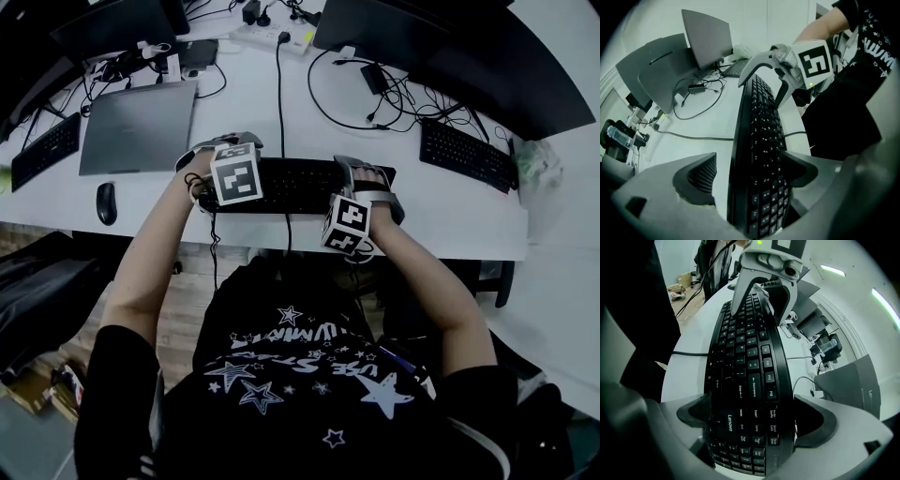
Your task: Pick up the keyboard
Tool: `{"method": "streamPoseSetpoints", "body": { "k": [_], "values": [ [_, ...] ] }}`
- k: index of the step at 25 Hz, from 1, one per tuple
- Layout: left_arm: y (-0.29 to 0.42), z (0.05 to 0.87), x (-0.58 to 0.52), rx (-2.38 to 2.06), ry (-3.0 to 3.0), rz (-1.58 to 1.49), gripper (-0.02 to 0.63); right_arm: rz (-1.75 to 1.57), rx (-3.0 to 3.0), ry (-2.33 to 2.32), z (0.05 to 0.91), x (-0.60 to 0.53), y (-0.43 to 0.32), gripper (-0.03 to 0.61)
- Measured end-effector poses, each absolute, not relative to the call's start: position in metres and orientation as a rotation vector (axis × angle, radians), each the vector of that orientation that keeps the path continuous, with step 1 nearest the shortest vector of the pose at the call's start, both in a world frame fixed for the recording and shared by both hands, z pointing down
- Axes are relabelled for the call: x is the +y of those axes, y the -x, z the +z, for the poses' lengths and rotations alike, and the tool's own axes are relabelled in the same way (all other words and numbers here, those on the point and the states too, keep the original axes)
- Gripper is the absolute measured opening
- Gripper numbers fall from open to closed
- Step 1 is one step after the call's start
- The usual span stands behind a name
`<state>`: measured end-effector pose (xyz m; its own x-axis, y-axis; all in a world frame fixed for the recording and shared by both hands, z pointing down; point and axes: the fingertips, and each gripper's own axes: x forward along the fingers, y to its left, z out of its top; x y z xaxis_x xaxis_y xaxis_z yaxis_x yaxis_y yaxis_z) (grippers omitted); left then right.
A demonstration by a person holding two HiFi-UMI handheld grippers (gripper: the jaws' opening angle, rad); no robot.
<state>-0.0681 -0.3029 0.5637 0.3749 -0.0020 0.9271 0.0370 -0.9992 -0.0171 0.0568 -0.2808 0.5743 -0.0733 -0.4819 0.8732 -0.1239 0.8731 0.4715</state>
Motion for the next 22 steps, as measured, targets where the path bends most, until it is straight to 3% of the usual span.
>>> {"method": "streamPoseSetpoints", "body": {
  "k": [14,19,22],
  "values": [
    [0.063,0.594,-0.270,-0.397,2.352,-2.030,0.415,-0.542,-1.602,-0.681,0.558,-0.265,-0.057,0.541],
    [0.062,0.582,-0.256,-0.495,2.385,-2.044,0.249,-0.611,-1.577,-0.739,0.553,-0.259,-0.056,0.541],
    [0.063,0.578,-0.250,-0.542,2.401,-2.028,0.199,-0.611,-1.544,-0.761,0.552,-0.259,-0.056,0.541]
  ]
}}
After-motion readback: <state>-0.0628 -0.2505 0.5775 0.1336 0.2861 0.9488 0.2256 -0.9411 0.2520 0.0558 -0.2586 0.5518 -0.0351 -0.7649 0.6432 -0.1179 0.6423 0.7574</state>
